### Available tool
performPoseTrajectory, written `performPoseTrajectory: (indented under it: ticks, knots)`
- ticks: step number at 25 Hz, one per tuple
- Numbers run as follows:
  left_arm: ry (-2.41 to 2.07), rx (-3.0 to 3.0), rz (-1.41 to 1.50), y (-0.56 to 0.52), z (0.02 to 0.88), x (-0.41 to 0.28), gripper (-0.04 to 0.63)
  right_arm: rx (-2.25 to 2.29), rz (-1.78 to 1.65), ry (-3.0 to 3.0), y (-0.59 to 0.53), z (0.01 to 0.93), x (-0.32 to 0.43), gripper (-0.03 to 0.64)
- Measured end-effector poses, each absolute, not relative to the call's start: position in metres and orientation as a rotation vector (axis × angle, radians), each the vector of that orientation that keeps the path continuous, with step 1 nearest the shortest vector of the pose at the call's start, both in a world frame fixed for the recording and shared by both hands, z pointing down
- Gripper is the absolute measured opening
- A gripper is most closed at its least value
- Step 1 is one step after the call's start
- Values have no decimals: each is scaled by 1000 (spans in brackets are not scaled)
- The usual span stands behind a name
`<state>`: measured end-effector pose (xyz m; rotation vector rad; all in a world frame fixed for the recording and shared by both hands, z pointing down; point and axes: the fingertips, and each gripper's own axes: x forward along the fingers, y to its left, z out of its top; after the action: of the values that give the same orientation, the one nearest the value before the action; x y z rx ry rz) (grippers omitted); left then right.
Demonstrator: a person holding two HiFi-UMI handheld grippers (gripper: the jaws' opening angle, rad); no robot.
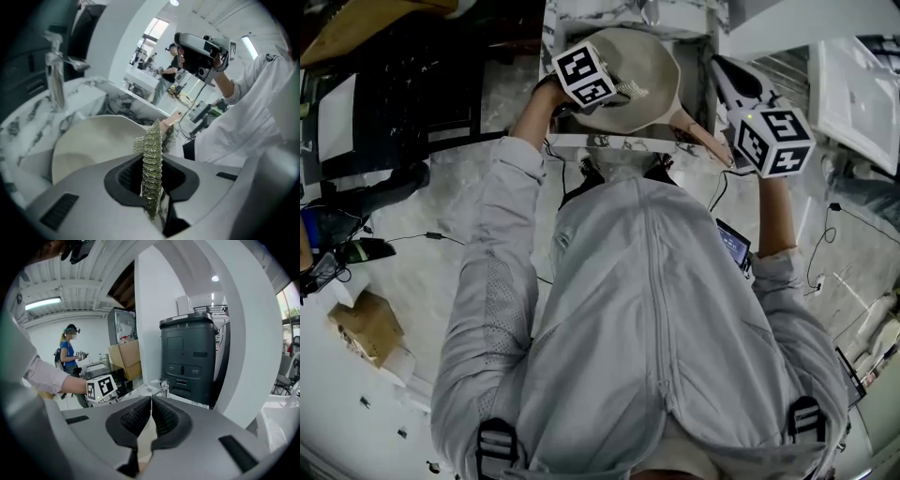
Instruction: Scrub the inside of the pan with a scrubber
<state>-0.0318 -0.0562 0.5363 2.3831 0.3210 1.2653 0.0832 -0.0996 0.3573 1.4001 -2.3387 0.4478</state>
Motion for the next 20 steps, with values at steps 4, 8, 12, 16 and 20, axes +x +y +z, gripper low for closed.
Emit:
performPoseTrajectory:
  ticks: [4, 8, 12, 16, 20]
  knots:
    - [-43, 2509, 1127, -84, 512, -43, 71, 1416, 377, -2368, -107, 333, 78, 35]
    - [-416, 2646, 967, -112, 468, -58, 71, 1419, 301, -2385, -114, 308, 75, 35]
    - [-790, 2773, 804, -145, 405, -82, 71, 1393, 232, -2424, -116, 282, 66, 35]
    - [-1019, 2885, 592, -157, 334, -96, 71, 1428, 166, -2433, -115, 259, 63, 35]
    - [-1090, 2935, 359, -159, 270, -102, 71, 1445, 105, -2435, -116, 243, 58, 35]
